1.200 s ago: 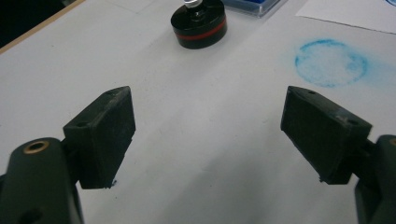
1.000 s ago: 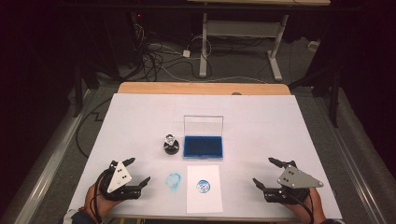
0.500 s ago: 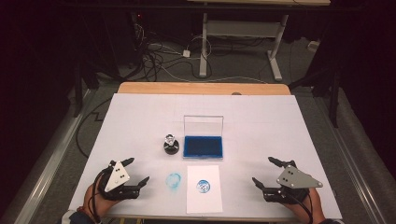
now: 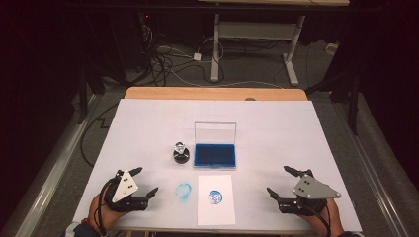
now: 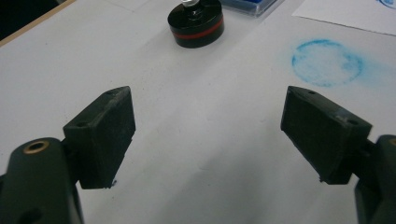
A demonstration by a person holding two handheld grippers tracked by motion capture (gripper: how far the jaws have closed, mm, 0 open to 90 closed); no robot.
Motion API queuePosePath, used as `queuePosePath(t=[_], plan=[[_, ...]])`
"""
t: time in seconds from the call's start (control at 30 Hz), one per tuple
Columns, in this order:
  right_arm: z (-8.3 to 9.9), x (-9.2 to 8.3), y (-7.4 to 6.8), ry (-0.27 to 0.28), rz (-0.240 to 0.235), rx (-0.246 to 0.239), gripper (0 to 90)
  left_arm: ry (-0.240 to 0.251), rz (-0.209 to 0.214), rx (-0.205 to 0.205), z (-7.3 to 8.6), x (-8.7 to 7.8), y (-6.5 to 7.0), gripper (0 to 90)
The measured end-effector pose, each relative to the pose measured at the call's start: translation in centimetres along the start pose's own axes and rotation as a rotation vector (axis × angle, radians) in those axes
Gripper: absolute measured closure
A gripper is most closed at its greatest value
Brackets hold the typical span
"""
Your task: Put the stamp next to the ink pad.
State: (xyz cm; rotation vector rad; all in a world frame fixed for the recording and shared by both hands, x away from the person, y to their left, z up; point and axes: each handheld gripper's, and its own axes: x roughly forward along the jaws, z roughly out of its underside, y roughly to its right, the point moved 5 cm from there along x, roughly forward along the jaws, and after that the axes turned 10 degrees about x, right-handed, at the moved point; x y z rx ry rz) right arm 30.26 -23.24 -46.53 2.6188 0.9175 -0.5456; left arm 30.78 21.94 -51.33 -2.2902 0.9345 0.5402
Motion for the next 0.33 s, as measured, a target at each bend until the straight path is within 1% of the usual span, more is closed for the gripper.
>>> queuePosePath(t=[0.17, 0.27, 0.3, 0.33], plan=[[0.04, 0.05, 0.08, -0.003, -0.003, 0.003, 17.9, -0.002, 0.001, -0.005, -0.01, 0.09, -0.02, 17.1], [0.09, 0.08, 0.08, -0.004, -0.007, 0.005, 17.9, -0.002, -0.002, 0.003, -0.05, 0.16, -0.14, 17.1], [0.10, 0.07, 0.08, -0.004, -0.007, 0.004, 17.9, -0.005, 0.003, -0.006, -0.05, 0.20, -0.06, 17.1], [0.12, 0.06, 0.11, -0.003, -0.005, 0.006, 17.9, -0.005, 0.001, -0.006, -0.10, 0.24, -0.07, 17.1]])
